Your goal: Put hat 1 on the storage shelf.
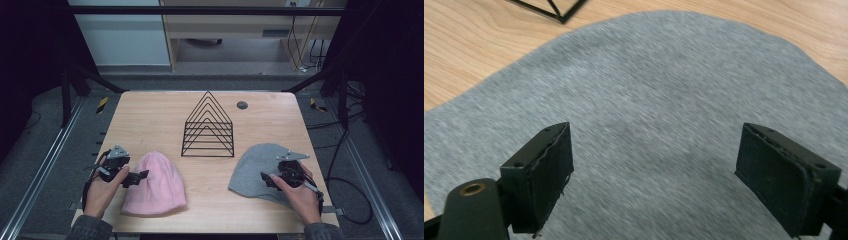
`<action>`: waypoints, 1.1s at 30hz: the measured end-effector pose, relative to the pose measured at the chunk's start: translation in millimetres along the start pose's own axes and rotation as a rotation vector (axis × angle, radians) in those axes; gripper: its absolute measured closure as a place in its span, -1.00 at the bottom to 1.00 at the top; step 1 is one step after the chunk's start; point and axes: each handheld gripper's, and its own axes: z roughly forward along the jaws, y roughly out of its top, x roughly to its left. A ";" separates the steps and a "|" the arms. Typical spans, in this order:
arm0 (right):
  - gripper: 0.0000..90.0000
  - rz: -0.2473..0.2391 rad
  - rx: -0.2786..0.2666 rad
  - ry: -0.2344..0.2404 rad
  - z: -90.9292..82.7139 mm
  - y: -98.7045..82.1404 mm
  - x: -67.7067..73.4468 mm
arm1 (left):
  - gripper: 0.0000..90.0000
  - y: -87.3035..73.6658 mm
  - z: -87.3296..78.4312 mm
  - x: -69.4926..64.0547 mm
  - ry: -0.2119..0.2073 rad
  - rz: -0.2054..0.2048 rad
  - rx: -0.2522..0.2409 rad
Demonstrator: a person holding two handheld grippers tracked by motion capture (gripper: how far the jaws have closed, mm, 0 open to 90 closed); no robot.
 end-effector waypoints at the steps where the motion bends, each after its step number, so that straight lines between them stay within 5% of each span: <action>1: -0.66 0.004 0.003 0.000 -0.4 -0.6 -0.9 | -0.88 0.0 0.2 0.0 -0.005 -0.007 -0.003; 6: -0.62 0.016 -0.004 -0.021 -2.7 -2.6 -5.9 | -0.85 0.8 -1.2 1.1 -0.081 -0.053 -0.003; 11: -0.61 0.016 -0.005 -0.019 -3.0 -3.3 -6.5 | -0.81 7.9 -4.6 0.5 -0.084 -0.015 0.018; 15: -0.61 0.009 0.000 -0.019 -2.6 -4.7 -6.6 | -0.77 24.4 -10.1 5.0 -0.046 0.020 0.028; 19: -0.61 0.004 0.003 -0.025 -3.6 -5.3 -5.9 | -0.57 37.5 -10.9 13.7 -0.012 0.057 0.091; 22: -0.61 0.001 0.017 -0.027 -1.7 -5.5 -5.7 | -0.36 52.7 -12.5 19.9 -0.007 0.082 0.081; 25: -0.61 -0.013 0.031 -0.031 0.7 -5.5 -4.5 | -0.21 65.8 2.8 26.2 -0.052 0.120 0.138; 33: -0.61 -0.023 0.044 -0.039 1.8 -5.9 -3.5 | -0.05 67.6 31.2 34.3 -0.122 0.125 0.220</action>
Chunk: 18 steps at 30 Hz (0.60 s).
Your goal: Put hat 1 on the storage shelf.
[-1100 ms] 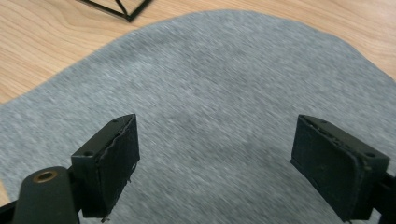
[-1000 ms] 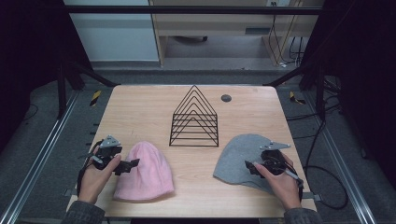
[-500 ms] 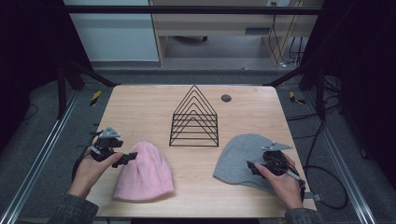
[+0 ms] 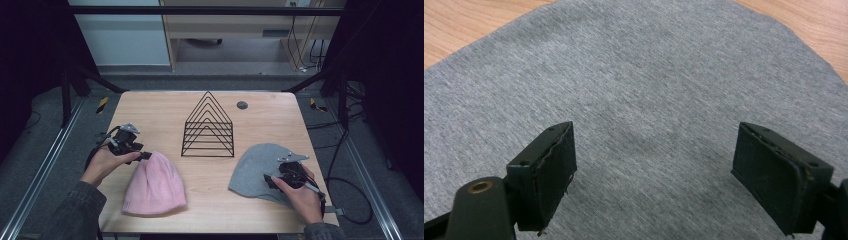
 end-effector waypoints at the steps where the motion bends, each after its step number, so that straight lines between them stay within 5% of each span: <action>1: -0.61 0.000 0.004 0.000 0.3 -0.2 -0.1 | -0.02 0.2 2.0 1.7 0.003 0.009 0.007; 6: -0.62 -0.011 0.013 0.005 1.8 -0.3 0.7 | 0.15 -1.4 6.5 5.1 0.003 0.007 0.018; 10: -0.62 -0.016 0.022 0.007 3.6 -0.7 1.0 | 0.16 -9.0 13.0 7.0 -0.012 -0.016 0.041; 18: -0.63 -0.021 0.029 0.006 3.8 -0.9 1.5 | 0.14 -10.3 23.4 0.6 -0.029 0.001 0.069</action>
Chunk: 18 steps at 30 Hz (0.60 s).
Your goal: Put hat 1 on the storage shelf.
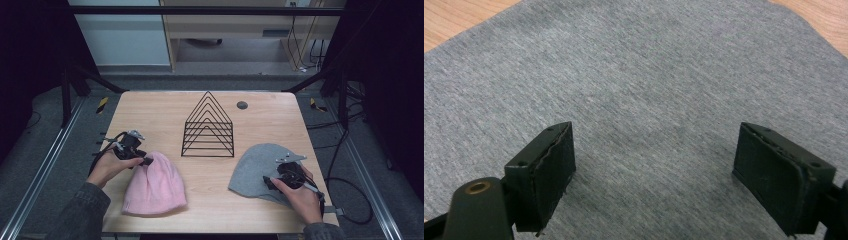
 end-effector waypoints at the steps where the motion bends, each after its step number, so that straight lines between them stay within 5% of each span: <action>1: -0.63 -0.001 -0.001 0.001 -0.1 0.1 0.0 | 0.17 0.3 -0.1 0.1 -0.005 0.001 -0.002; 7: -0.63 0.003 -0.004 0.000 -0.3 0.1 -0.3 | 0.68 -0.1 3.1 -4.7 -0.048 0.003 0.005; 11: -0.63 0.005 -0.005 -0.006 -1.7 0.1 -1.2 | 0.75 -0.4 0.5 -9.6 -0.046 0.012 -0.014; 15: -0.63 0.003 -0.011 -0.009 -1.9 0.6 -0.6 | 0.77 1.6 -11.3 -23.2 -0.017 0.025 -0.066; 18: -0.63 0.002 -0.017 -0.007 -2.1 1.3 0.1 | 0.77 9.0 -37.6 -49.4 0.043 0.082 -0.151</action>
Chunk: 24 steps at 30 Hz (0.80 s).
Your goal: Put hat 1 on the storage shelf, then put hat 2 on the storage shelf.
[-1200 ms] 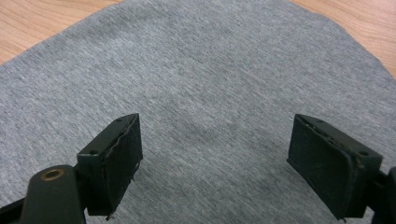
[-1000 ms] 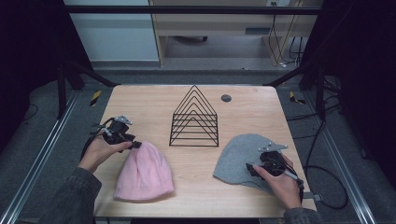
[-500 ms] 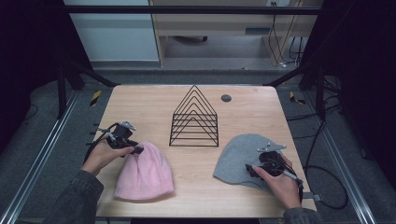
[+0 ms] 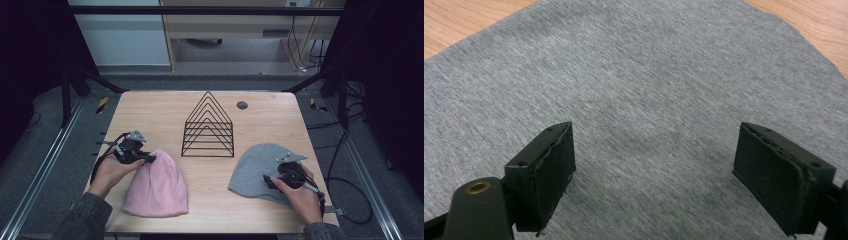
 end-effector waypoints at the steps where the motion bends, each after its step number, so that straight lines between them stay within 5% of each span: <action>1: -0.63 -0.003 -0.004 0.000 0.0 0.1 0.3 | 0.77 2.4 -4.9 -4.5 0.009 0.008 -0.019; 8: -0.63 -0.014 -0.039 0.009 -3.6 3.4 4.8 | 0.78 19.4 -40.1 -34.3 0.072 0.074 -0.145; 14: -0.64 -0.057 -0.113 0.022 -12.5 14.2 17.4 | 0.78 27.9 -63.0 -45.6 0.099 0.088 -0.220; 24: -0.51 -0.179 -0.243 0.135 -44.0 51.2 68.3 | 0.78 52.8 -93.7 -51.3 0.148 0.132 -0.263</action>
